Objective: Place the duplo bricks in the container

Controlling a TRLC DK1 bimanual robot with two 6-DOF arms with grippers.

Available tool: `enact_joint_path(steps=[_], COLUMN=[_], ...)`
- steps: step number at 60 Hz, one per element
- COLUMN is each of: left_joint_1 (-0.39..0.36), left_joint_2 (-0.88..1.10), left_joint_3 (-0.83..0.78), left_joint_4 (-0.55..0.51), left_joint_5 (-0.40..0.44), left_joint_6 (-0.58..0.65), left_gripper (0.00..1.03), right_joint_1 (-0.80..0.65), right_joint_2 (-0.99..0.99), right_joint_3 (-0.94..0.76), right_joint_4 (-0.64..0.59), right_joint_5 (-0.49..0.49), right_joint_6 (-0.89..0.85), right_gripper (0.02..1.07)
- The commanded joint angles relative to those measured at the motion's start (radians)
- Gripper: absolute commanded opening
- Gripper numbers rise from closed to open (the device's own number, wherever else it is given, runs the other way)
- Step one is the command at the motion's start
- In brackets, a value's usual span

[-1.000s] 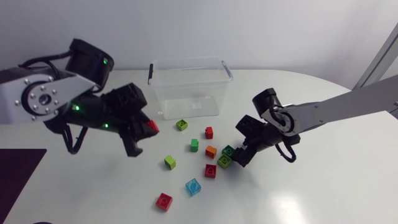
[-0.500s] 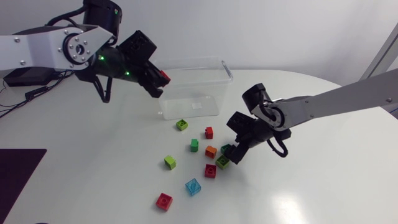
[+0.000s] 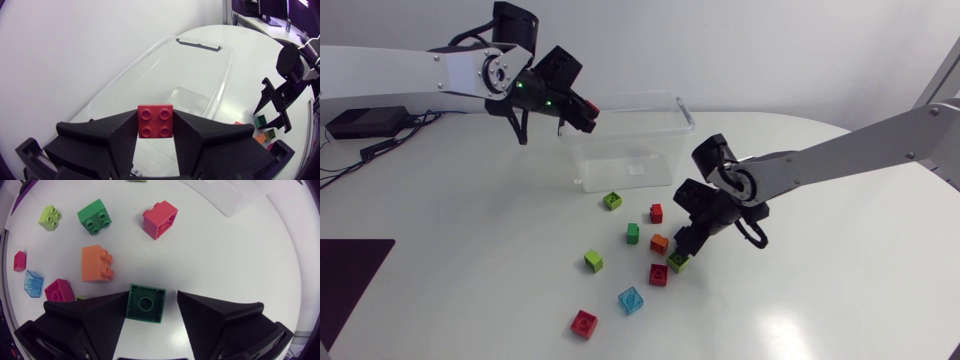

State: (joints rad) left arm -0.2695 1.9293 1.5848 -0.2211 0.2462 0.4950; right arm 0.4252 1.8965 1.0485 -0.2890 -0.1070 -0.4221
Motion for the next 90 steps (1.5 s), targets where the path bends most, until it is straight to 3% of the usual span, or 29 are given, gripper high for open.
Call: enact_joint_path(steps=[1,5,12,15,26,42,54,69,90], left_joint_1=[-0.002,-0.005,-0.019,-0.023,-0.048,-0.091,-0.123,-0.178,-0.2], left_joint_2=[0.056,0.069,0.036,0.011,-0.154,-0.374,-0.478,-0.454,-0.355], left_joint_3=[0.061,0.072,0.038,0.007,-0.144,-0.393,-0.591,-0.753,-0.81], left_joint_4=[0.026,0.046,0.068,0.089,0.091,-0.077,-0.11,-0.086,-0.032], left_joint_5=[-0.005,-0.028,-0.048,-0.054,-0.058,-0.054,-0.054,-0.053,-0.053], left_joint_6=[-0.026,-0.033,-0.046,-0.046,-0.059,-0.026,0.005,0.014,0.016], left_gripper=[0.32,0.41,0.84,0.95,0.97,0.97,0.97,0.96,0.96], right_joint_1=[0.006,0.006,0.003,0.0,-0.003,0.001,0.001,0.004,-0.022], right_joint_2=[-0.007,-0.039,-0.12,-0.151,-0.215,-0.229,-0.197,-0.117,0.009], right_joint_3=[-0.018,-0.033,-0.039,-0.03,0.025,0.151,0.301,0.455,0.608], right_joint_4=[-0.021,-0.022,-0.032,-0.044,-0.078,-0.082,-0.096,-0.111,-0.104], right_joint_5=[0.021,0.04,0.049,0.05,0.055,0.056,0.061,0.067,0.067], right_joint_6=[0.02,0.025,0.043,0.048,0.085,0.152,0.204,0.227,0.224], right_gripper=[0.44,0.42,0.41,0.41,0.41,0.41,0.41,0.41,0.41])
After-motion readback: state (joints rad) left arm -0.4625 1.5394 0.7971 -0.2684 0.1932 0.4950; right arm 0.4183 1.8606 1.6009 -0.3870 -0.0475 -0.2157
